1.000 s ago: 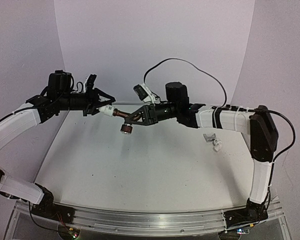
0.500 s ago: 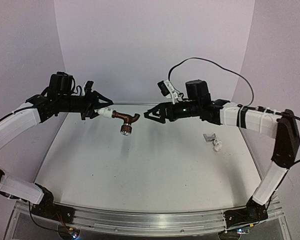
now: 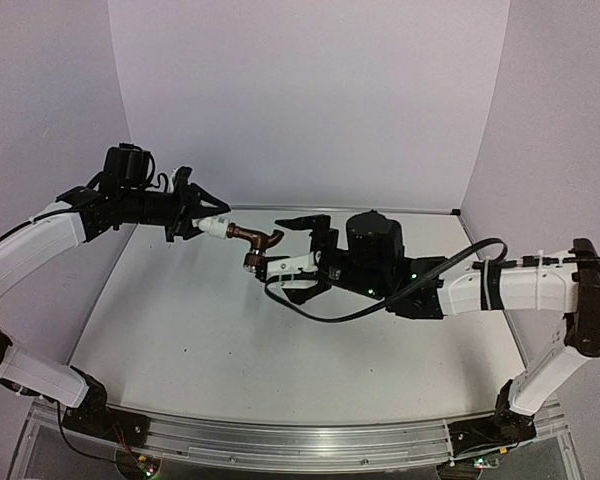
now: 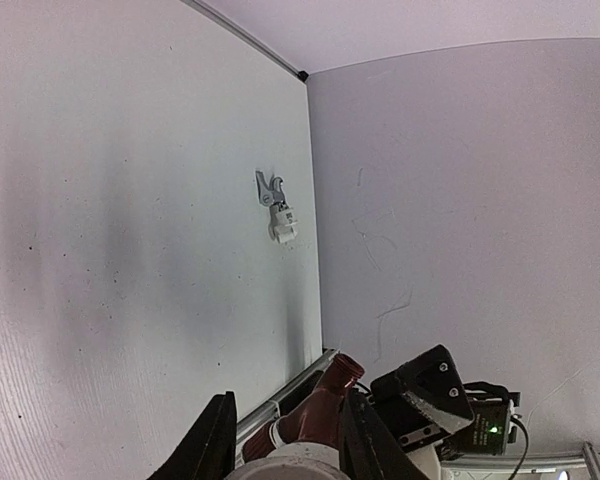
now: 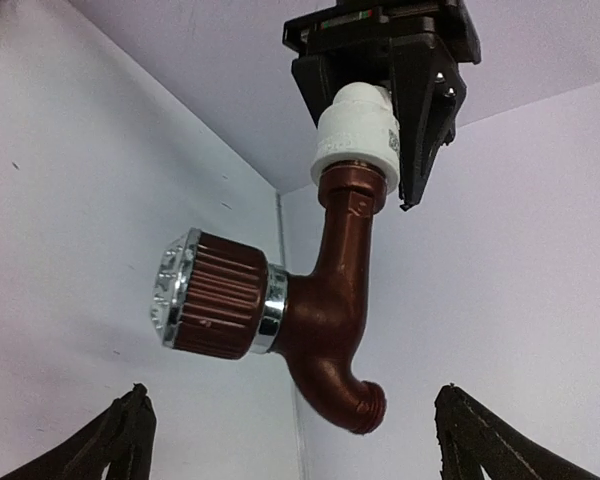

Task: Install the water faucets

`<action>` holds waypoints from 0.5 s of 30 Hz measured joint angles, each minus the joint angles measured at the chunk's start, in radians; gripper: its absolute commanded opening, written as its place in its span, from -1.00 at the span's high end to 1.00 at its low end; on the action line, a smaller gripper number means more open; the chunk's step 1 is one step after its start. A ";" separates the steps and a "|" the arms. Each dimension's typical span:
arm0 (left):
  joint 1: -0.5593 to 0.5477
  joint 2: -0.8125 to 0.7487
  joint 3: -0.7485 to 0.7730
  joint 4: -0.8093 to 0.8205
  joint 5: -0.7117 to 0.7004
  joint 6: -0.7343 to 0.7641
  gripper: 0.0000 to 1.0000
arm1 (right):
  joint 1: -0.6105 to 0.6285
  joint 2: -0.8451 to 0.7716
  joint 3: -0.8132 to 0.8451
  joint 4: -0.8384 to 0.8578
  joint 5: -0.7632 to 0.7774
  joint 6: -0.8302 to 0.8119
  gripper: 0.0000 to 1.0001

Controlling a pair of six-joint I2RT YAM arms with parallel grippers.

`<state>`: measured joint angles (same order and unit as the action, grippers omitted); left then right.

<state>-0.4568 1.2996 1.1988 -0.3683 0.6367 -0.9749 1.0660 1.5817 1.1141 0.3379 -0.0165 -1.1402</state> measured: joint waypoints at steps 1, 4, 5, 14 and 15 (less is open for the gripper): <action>0.000 0.001 0.000 0.000 0.005 -0.001 1.00 | 0.008 0.023 0.000 0.044 0.034 -0.061 -0.90; 0.000 0.011 0.010 -0.002 0.019 -0.003 1.00 | 0.033 0.091 0.000 0.159 0.122 -0.215 -0.79; 0.000 0.014 0.012 -0.001 0.023 -0.003 1.00 | 0.043 0.115 0.002 0.198 0.149 -0.258 -0.73; 0.012 0.026 0.013 -0.017 0.043 0.005 1.00 | 0.092 0.213 0.056 0.322 0.266 -0.360 0.60; 0.012 0.026 0.013 -0.020 0.043 0.010 1.00 | 0.093 0.213 0.063 0.315 0.269 -0.343 0.62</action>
<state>-0.4445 1.3255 1.2114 -0.3879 0.6792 -0.9651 1.1591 1.7950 1.1769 0.6530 0.2526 -1.4835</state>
